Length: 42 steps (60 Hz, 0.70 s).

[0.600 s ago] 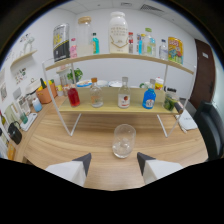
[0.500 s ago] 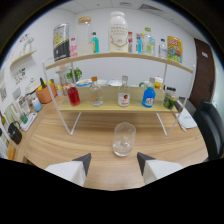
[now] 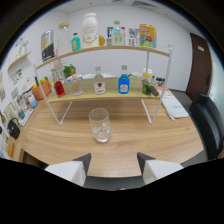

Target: Make me a cup of Mojito.

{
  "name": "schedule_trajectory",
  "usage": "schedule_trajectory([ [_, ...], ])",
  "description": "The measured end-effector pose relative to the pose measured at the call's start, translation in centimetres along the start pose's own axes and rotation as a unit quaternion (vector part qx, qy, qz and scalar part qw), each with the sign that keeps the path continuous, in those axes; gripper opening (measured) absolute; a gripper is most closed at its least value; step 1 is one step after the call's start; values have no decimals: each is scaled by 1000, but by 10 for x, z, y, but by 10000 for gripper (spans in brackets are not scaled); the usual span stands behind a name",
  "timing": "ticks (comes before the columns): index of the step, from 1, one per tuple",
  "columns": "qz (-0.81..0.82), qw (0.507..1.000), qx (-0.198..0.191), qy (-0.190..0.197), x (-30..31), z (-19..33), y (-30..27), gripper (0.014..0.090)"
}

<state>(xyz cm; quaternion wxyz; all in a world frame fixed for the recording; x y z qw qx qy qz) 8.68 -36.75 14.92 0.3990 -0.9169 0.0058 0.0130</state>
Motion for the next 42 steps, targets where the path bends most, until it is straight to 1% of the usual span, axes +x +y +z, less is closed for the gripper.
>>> schedule_trajectory([
  [8,-4,1000,19,15,45,1,-31,859],
  [16,-11,999,42,18,78,16,-74,854],
  [21,-10,999,48,19,93,31,-99,851],
  [29,-10,998,56,11,105,58,-133,849],
  [34,-15,999,51,10,113,75,-147,844],
  [40,-12,999,45,9,120,95,-157,801],
  [42,-8,999,43,9,122,101,-160,775],
])
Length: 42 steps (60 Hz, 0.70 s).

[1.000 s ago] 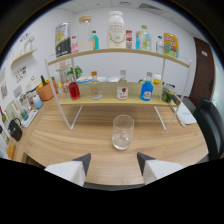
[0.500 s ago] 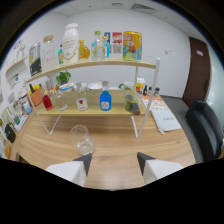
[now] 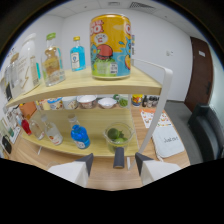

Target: Make me a cup of Mojito.

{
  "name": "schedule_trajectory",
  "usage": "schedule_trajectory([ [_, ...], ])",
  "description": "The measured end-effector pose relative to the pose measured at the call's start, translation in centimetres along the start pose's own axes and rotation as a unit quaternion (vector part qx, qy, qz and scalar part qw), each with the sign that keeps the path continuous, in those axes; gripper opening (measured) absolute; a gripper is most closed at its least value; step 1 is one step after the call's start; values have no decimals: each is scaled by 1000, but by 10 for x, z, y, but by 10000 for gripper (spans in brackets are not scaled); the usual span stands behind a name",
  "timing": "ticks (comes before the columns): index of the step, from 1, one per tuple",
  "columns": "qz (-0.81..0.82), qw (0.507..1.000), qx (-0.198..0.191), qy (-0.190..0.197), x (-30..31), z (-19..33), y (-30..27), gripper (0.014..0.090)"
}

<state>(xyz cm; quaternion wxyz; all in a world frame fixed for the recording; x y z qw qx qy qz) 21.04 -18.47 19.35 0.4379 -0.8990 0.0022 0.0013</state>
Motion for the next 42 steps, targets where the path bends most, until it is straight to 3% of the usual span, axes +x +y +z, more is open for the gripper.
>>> schedule_trajectory([
  [14,19,999,-34,17,15,30,5,446],
  [25,37,998,-55,-1,9,37,11,194],
  [42,43,998,-52,-6,7,30,11,167],
])
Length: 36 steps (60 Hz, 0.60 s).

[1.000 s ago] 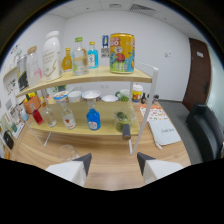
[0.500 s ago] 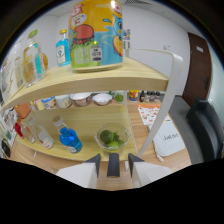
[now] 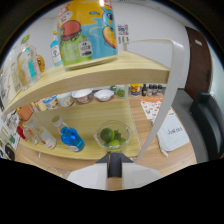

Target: Make me a cup of Mojito.

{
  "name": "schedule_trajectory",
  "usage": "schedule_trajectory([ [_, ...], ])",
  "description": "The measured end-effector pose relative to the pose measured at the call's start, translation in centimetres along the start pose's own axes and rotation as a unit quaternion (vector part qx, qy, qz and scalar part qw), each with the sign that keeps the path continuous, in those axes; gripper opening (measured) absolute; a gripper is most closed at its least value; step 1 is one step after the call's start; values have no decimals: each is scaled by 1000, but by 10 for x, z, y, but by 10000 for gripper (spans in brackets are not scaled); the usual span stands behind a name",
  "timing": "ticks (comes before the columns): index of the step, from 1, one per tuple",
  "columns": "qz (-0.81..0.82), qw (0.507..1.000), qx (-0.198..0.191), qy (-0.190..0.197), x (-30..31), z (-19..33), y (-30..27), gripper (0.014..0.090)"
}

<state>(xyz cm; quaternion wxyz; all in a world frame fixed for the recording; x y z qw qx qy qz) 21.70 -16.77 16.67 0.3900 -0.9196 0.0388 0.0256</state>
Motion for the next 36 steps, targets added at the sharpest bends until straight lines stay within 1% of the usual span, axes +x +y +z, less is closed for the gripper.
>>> schedule_trajectory([
  [8,1,1000,29,6,-4,-21,-7,162],
  [20,-5,998,55,-3,-31,-53,1,159],
  [23,-10,998,58,-6,-40,-59,9,159],
  [30,-14,999,48,-14,-63,-64,33,158],
  [36,-29,999,45,-6,-79,-63,51,158],
])
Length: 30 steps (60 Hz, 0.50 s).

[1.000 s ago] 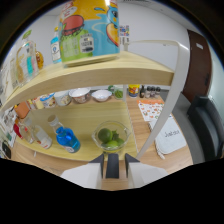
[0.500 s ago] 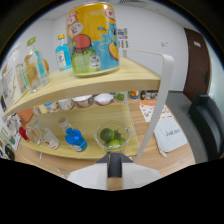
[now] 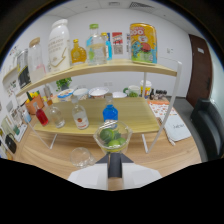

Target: Make me a cup of Mojito.

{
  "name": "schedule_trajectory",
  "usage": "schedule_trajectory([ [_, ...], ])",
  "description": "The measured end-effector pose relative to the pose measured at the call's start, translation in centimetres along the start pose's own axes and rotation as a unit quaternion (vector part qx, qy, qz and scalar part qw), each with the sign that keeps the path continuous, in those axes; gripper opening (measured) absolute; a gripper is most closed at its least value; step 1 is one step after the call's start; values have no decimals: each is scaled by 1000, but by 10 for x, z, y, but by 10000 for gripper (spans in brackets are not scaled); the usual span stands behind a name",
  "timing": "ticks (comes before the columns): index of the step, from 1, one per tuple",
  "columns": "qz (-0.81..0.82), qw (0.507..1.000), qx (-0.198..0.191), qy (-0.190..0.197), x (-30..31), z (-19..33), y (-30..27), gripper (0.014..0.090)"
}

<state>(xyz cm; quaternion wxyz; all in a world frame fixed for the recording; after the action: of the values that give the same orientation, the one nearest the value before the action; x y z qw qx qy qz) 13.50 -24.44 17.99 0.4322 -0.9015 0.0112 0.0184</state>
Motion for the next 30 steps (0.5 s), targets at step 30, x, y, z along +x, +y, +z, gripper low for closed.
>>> schedule_trajectory([
  [30,-433,876,107,184,-8,-7,-35,157],
])
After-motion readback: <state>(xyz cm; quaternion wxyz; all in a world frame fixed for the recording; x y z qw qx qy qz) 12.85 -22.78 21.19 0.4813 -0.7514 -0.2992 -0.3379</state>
